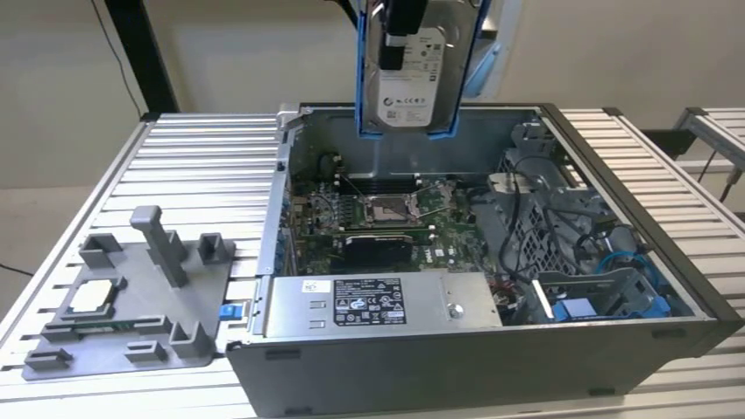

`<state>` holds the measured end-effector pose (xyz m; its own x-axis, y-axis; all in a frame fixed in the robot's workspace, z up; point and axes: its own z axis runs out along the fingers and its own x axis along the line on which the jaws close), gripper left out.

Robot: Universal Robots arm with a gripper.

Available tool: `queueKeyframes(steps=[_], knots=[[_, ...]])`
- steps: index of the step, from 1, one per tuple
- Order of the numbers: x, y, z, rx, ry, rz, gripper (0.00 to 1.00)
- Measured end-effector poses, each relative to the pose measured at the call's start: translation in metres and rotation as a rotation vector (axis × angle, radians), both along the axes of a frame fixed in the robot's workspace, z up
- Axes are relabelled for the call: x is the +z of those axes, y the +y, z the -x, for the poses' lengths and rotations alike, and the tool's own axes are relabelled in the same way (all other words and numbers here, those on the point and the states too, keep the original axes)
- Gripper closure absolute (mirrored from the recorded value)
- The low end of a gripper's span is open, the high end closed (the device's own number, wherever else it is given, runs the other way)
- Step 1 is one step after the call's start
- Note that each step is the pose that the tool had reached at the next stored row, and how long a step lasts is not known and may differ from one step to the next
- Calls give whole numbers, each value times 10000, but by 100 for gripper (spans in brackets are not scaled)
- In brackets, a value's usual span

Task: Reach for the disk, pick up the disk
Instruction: 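Pick up the disk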

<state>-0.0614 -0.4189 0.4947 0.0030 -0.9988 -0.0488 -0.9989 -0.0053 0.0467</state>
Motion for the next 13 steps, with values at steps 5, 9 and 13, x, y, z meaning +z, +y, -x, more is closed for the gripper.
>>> queueKeyframes(steps=[5, 9, 13], knots=[[-6, -110, 0, 1, 0, 0, 100], [-9, -204, -1, 1, 0, 0, 100], [-15, -303, 0, 0, 0, 0, 100]])
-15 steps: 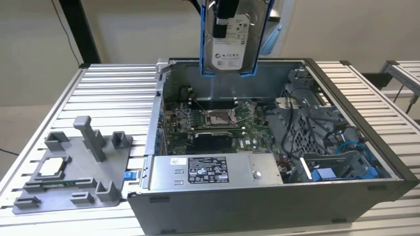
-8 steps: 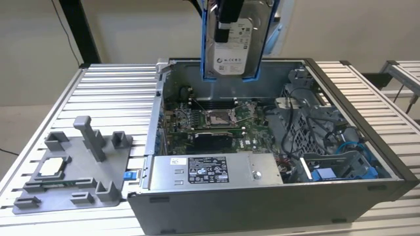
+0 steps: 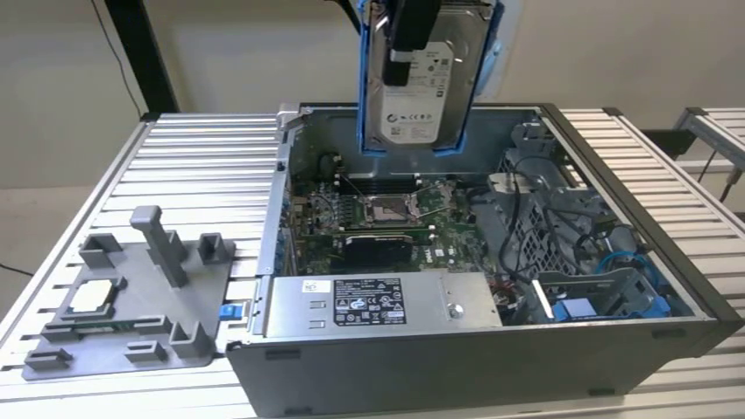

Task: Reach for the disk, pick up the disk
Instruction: 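Pick up the disk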

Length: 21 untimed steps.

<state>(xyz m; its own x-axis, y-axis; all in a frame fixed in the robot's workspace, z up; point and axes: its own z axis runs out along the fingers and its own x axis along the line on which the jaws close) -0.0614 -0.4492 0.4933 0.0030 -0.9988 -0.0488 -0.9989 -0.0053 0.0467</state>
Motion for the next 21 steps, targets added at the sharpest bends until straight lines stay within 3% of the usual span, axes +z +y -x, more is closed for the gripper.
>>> queueKeyframes(steps=[10, 21], knots=[[-19, -251, -54, 0, 3, 0, 100], [-42, -496, -355, 1, 42, -1, 100]])
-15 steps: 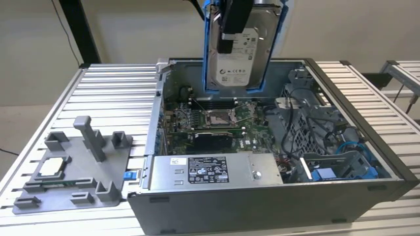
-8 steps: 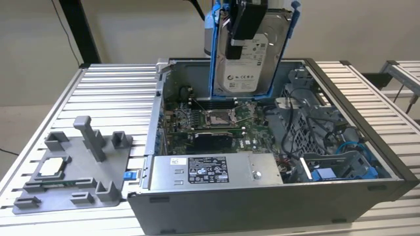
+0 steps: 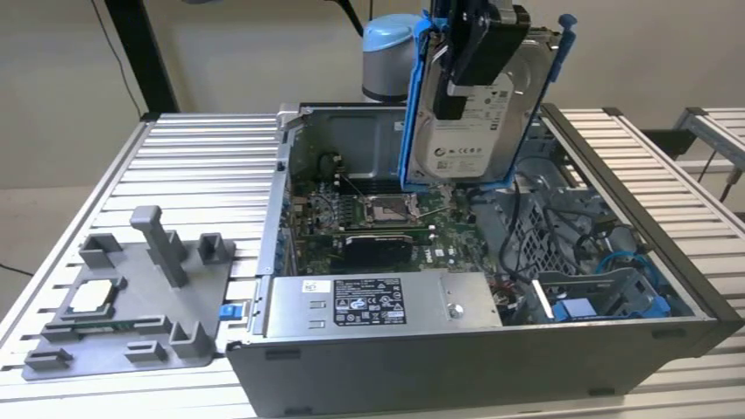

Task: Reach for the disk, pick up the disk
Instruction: 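Pick up the disk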

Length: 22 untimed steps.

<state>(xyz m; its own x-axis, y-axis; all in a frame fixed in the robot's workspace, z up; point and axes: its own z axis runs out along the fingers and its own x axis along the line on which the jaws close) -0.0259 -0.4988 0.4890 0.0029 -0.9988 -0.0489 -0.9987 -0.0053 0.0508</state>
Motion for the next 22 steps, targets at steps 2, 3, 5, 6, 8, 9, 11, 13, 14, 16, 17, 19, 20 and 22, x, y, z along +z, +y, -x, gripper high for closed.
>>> queueKeyframes(steps=[2, 3, 5, 6, 8, 9, 11, 13, 14, 16, 17, 19, 20, 22], knots=[[-4, -47, -58, 0, 6, 0, 100], [-6, -70, -86, 0, 10, 1, 100], [-10, -113, -138, 1, 15, 1, 100], [-12, -135, -165, 0, 18, 1, 100], [-15, -177, -215, 0, 23, 2, 100], [-17, -197, -240, 0, 25, 2, 100], [-21, -238, -290, 0, 29, 1, 100], [-25, -277, -337, 0, 33, 0, 100], [-27, -296, -361, 0, 34, 1, 100], [-31, -333, -406, 0, 37, 1, 100], [-33, -351, -429, 0, 38, 1, 100], [-37, -384, -472, 0, 39, 0, 100], [-39, -402, -493, 0, 39, 0, 100], [-42, -444, -536, 0, 40, 1, 100]])
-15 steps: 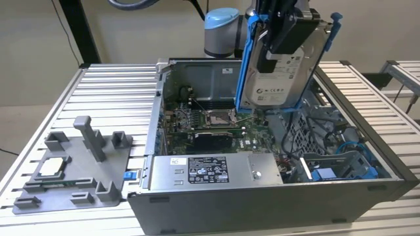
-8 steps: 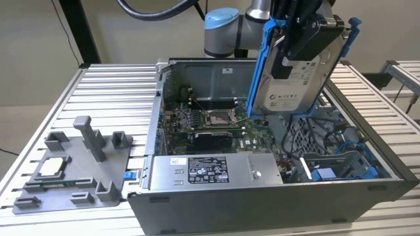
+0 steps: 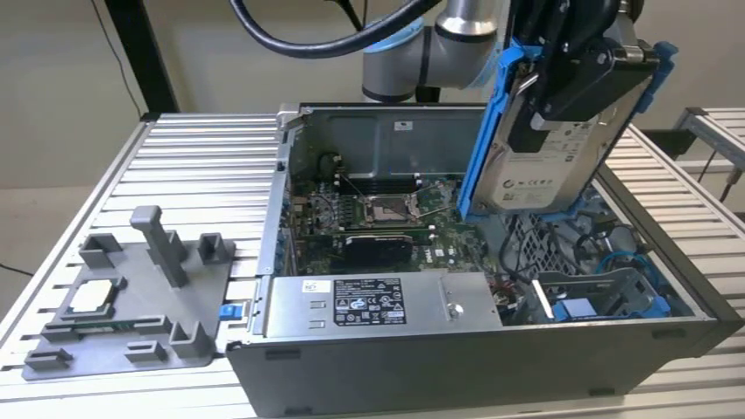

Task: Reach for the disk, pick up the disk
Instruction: 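Pick up the disk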

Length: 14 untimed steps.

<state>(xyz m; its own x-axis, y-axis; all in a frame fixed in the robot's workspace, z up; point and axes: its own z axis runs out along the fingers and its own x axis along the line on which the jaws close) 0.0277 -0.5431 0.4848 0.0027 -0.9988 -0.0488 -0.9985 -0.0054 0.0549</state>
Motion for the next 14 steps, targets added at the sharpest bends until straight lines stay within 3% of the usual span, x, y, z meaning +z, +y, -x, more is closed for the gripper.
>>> queueKeyframes(steps=[8, 14], knots=[[-16, -228, -165, 0, 1, 0, 100], [-31, -336, -279, 0, 1, 0, 100]])
